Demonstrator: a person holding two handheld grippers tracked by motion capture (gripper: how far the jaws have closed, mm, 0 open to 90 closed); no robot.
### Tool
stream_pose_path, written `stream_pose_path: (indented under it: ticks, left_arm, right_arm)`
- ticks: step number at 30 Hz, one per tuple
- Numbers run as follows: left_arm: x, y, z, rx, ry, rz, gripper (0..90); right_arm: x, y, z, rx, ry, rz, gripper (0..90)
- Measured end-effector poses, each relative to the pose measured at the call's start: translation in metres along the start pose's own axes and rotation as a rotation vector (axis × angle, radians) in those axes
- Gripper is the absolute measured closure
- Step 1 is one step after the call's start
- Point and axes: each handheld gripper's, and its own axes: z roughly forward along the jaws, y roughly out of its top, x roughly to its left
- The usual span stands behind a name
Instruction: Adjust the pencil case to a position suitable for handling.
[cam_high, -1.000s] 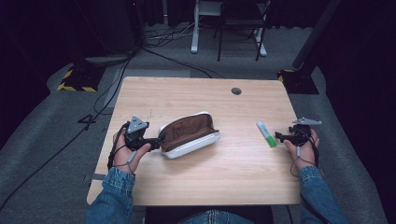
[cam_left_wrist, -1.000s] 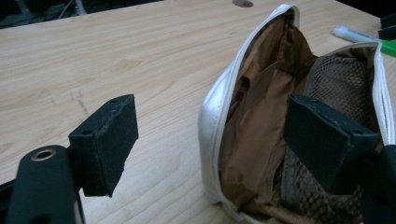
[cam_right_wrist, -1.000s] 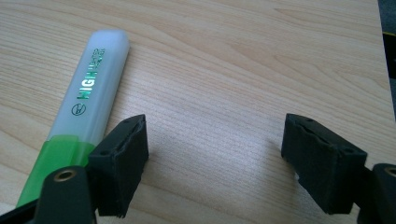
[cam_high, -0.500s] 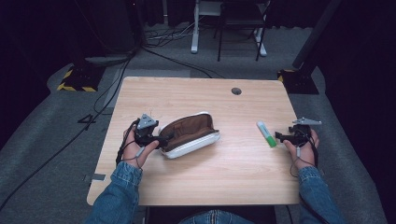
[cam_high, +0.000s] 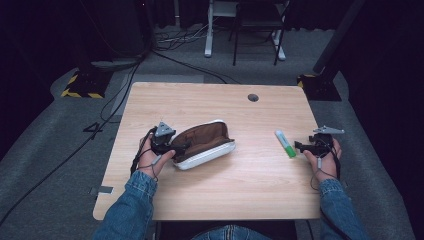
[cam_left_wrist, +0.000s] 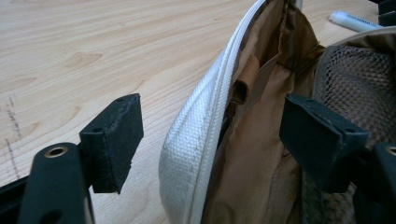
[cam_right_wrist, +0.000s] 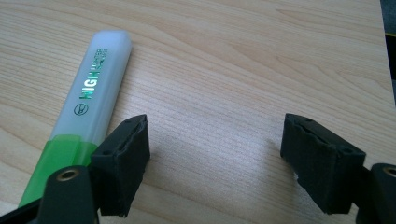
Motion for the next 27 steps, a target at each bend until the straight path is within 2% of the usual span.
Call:
stream_pose_path:
  ticks: [8, 9, 17, 22, 27]
  left_arm:
    - [0.004, -0.004, 0.010, 0.021, -0.015, -0.007, 29.1]
    - [0.006, -0.005, 0.013, 0.026, -0.021, -0.021, 29.9]
    - [0.009, -0.007, 0.018, 0.038, -0.028, -0.021, 38.7]
    - [0.009, -0.007, 0.018, 0.035, -0.057, -0.036, 53.4]
    - [0.009, -0.007, 0.017, 0.040, -0.075, -0.046, 63.3]
  right_arm:
    - [0.000, 0.000, 0.000, -0.002, 0.003, -0.004, 25.1]
    - [0.000, 0.000, 0.000, -0.002, 0.002, -0.005, 25.3]
    - [0.000, 0.000, 0.000, -0.005, 0.005, -0.010, 26.4]
    - [0.001, 0.000, -0.001, -0.004, 0.008, -0.007, 26.9]
    - [0.001, 0.000, -0.001, -0.004, 0.009, -0.008, 27.4]
